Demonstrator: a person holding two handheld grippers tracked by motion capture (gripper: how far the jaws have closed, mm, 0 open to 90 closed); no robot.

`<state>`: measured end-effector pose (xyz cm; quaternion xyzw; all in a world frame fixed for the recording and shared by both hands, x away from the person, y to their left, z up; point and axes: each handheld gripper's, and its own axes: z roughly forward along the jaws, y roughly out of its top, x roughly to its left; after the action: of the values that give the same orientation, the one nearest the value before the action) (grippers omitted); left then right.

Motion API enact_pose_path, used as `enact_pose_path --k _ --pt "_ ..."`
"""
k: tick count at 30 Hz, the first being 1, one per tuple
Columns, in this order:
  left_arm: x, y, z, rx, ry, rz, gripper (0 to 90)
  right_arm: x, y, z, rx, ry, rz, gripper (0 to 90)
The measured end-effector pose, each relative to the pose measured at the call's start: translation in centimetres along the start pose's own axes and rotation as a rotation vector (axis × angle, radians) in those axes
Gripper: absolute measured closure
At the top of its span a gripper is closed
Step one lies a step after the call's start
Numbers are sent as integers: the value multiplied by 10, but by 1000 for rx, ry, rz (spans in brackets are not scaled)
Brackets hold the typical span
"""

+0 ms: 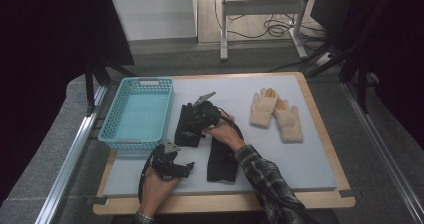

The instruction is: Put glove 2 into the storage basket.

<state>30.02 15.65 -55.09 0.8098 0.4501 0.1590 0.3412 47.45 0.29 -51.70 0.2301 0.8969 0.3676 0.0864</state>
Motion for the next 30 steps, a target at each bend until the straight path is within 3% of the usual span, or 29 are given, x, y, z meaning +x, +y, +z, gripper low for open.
enact_pose_path --k 3,4,6,7,11,14,19,30 --pt "0 0 0 0 0 0 27 -1 4 14 27 -40 -5 347" --pt "0 0 0 0 0 0 27 -1 4 18 49 -41 -11 382" --pt "0 0 0 0 0 0 27 -3 3 20 49 -1 46 475" --pt "0 0 0 1 1 1 27 -4 4 20 55 -2 50 564" --pt "0 0 0 1 1 0 27 -5 7 18 76 -16 58 743" --pt "0 0 0 1 1 0 27 -4 6 18 60 -24 60 824" --pt "0 0 0 1 0 0 27 1 11 13 91 -36 41 864" --pt "0 0 0 0 1 0 27 5 21 -31 11 -27 26 867"
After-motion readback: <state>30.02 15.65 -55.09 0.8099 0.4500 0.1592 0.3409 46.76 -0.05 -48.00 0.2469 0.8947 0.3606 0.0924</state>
